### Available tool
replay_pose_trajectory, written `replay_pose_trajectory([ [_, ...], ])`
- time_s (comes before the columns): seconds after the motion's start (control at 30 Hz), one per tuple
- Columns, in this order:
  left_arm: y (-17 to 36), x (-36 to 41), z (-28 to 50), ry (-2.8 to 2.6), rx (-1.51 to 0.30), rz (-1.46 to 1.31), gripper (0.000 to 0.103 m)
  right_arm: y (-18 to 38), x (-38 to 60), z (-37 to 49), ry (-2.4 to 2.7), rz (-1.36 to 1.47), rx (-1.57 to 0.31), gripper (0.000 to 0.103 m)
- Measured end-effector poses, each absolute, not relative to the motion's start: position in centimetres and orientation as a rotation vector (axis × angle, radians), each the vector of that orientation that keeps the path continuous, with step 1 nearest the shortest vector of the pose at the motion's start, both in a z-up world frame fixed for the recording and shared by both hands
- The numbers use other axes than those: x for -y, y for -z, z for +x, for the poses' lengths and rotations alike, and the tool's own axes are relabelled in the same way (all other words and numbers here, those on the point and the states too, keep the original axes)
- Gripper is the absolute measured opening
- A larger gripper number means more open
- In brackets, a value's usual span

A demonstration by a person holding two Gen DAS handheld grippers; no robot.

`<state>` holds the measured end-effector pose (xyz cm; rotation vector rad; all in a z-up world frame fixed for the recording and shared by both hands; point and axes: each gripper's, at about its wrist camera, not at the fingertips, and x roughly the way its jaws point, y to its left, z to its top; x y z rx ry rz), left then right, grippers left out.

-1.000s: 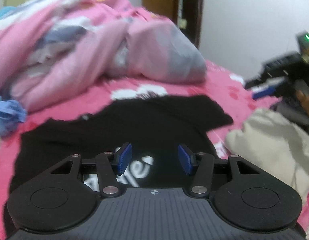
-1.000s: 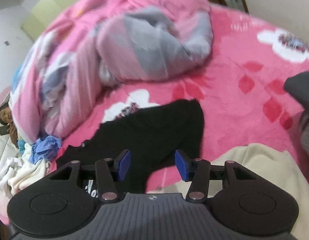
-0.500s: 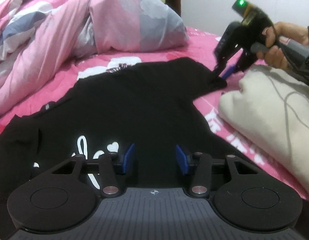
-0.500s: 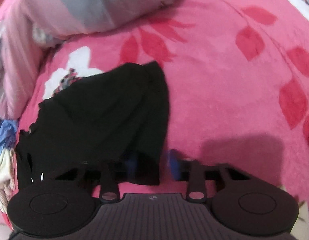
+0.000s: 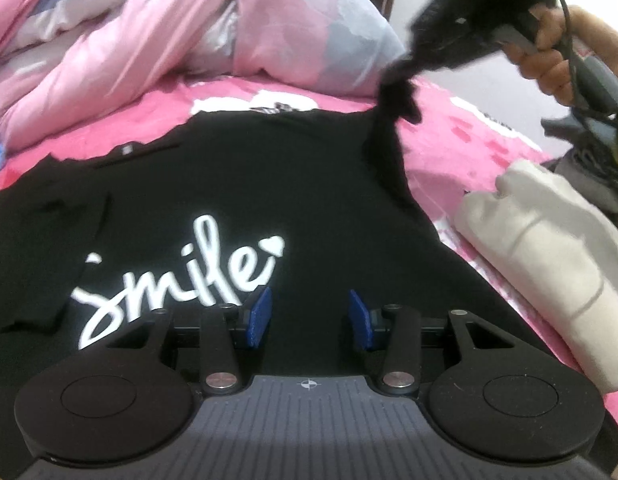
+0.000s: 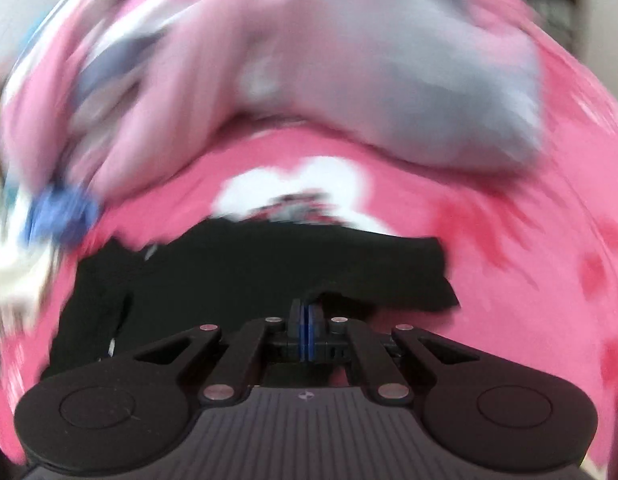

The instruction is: Fold clothes

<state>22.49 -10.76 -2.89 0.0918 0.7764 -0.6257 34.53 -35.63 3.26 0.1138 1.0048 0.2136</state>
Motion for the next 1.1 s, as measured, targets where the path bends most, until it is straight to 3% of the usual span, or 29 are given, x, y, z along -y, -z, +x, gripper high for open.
replay_pose_trajectory([
  [0.13,3.0,10.2,22.5,0.624,-0.78,0.079,0.043,-0.5,26.5,33.3,-0.402,-0.199,-1.077,0.004],
  [0.23,3.1,10.3,22.5,0.628,-0.78,0.094,0.043,1.6,23.5,31.9,-0.475,-0.32,-1.122,0.018],
  [0.47,2.4,11.0,23.0,0.645,-0.739,0.149,0.044,-2.8,33.0,32.8,-0.369,0.174,-0.992,0.022],
  [0.67,1.8,14.4,23.8,0.7,-0.651,0.214,0.044,1.0,37.3,36.8,-0.268,0.511,-1.085,0.023],
  [0.93,3.9,17.5,25.7,0.729,-0.676,0.313,0.044,6.1,34.6,41.9,-0.165,0.558,-1.187,0.023],
  [1.1,4.7,16.8,25.3,0.735,-0.694,0.31,0.045,4.5,32.1,43.9,-0.404,0.683,-1.023,0.027],
])
